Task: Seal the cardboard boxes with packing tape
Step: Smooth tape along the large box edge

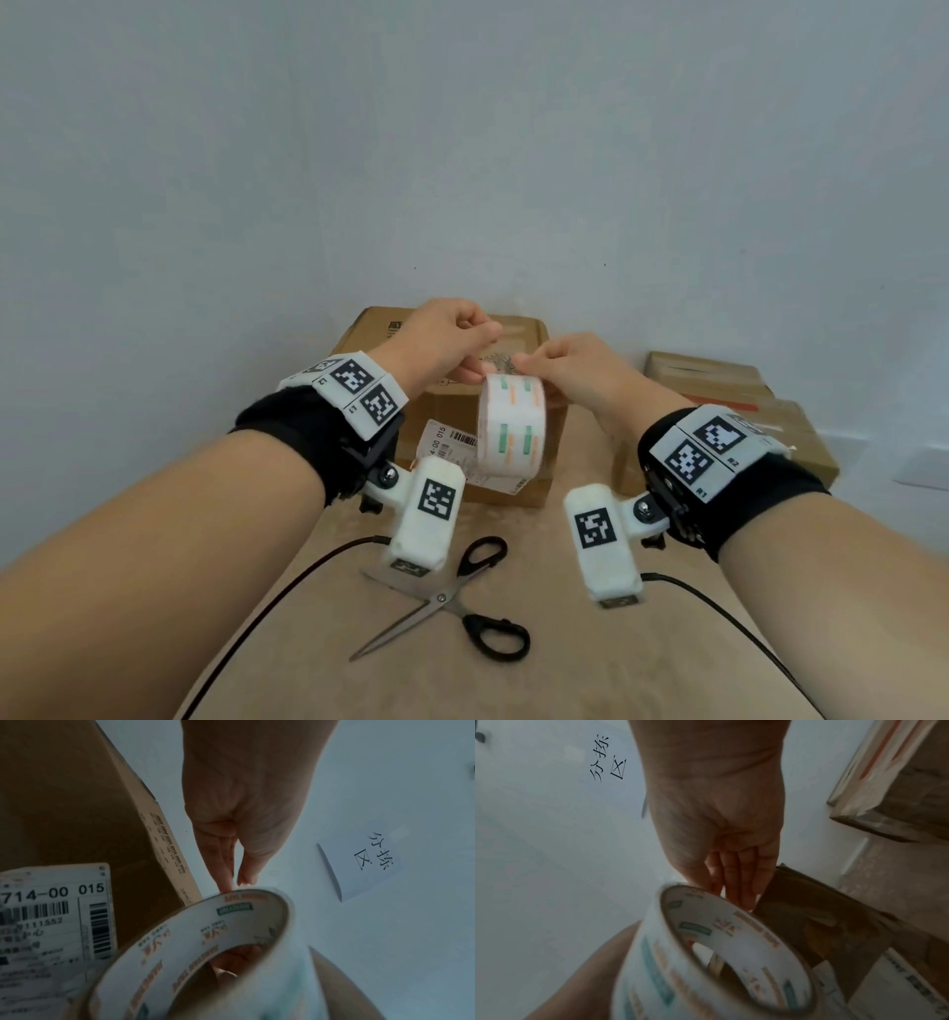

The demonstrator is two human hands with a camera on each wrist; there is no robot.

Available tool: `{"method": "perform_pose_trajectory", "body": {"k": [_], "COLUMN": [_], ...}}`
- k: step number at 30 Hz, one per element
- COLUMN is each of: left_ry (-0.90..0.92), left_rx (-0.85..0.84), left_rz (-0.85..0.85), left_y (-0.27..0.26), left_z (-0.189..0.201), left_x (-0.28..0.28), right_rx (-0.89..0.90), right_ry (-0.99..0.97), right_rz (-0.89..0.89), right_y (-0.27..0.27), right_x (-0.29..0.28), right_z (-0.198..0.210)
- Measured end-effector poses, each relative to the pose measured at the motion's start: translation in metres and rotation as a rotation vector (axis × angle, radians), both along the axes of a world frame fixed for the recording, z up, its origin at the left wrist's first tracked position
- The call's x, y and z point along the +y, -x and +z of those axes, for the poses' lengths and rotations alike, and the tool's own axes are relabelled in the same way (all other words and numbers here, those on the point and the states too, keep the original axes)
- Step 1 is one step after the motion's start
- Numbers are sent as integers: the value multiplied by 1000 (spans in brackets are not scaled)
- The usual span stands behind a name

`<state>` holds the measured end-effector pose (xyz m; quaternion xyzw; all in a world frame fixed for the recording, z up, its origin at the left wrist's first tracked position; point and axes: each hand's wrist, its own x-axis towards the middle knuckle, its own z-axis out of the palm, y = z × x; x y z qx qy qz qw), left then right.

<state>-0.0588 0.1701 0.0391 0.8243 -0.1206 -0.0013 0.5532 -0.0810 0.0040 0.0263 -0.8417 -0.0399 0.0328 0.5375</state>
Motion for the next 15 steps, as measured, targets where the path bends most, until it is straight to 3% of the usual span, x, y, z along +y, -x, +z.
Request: {"method": "perform_pose_trajectory", "body": {"k": [4, 7, 10, 12, 15], "left_ry": [-138, -66, -46, -48, -277], "left_rx": [-30, 17, 60, 59, -121], "left_rz": [43, 64, 62, 76, 140], "left_y": [-18, -25, -28, -30, -36], "left_z": [-9, -19, -28, -32, -33], "left_x": [-2, -4, -9, -12, -13], "right_rx": [187, 209, 178, 226, 307], "right_ry": [18, -97, -78, -65, -46], "right_rz": [-14, -110, -197, -161, -74], "right_y": [-4, -2, 1, 5, 9], "right_x": [11, 16, 14, 11, 10], "right_z": [8, 9, 7, 6, -1]}}
